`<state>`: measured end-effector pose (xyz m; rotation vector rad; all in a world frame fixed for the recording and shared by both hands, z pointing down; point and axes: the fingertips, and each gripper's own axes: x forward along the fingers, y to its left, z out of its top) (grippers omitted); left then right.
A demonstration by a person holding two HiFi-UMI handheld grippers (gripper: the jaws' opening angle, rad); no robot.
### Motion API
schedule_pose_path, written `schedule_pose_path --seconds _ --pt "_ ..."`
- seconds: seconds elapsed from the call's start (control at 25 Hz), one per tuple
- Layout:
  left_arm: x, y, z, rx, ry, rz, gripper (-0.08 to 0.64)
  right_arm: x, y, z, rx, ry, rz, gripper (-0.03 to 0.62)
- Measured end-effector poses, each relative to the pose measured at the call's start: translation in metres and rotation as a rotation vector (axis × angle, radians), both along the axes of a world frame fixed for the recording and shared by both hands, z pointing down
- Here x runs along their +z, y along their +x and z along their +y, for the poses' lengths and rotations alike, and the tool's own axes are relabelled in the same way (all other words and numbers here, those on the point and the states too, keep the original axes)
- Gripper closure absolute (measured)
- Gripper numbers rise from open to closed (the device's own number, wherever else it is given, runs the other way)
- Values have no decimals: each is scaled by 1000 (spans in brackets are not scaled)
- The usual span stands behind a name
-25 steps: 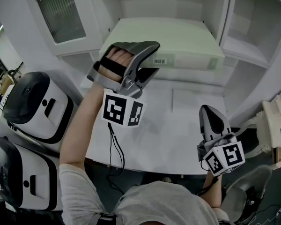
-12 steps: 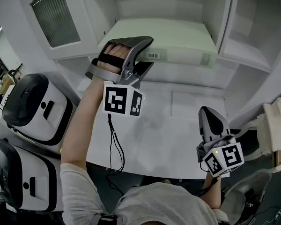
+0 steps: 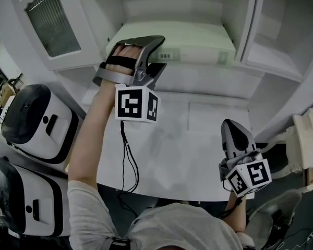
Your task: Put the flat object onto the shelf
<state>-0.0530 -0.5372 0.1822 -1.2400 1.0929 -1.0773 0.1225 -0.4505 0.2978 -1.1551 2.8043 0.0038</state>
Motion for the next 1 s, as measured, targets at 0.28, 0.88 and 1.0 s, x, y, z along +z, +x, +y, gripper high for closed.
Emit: schedule_pose_path --seconds 0.28,0.88,1.0 --pt "0 -2 -6 -1 -18 11 268 0 -2 -9 -7 -5 -2 583" --pt "-3 0 13 9 2 87 256 0 -12 -8 -30 -5 -2 583" --pt "-3 -3 12 -8 16 88 284 0 -14 -7 -35 -2 -2 584"
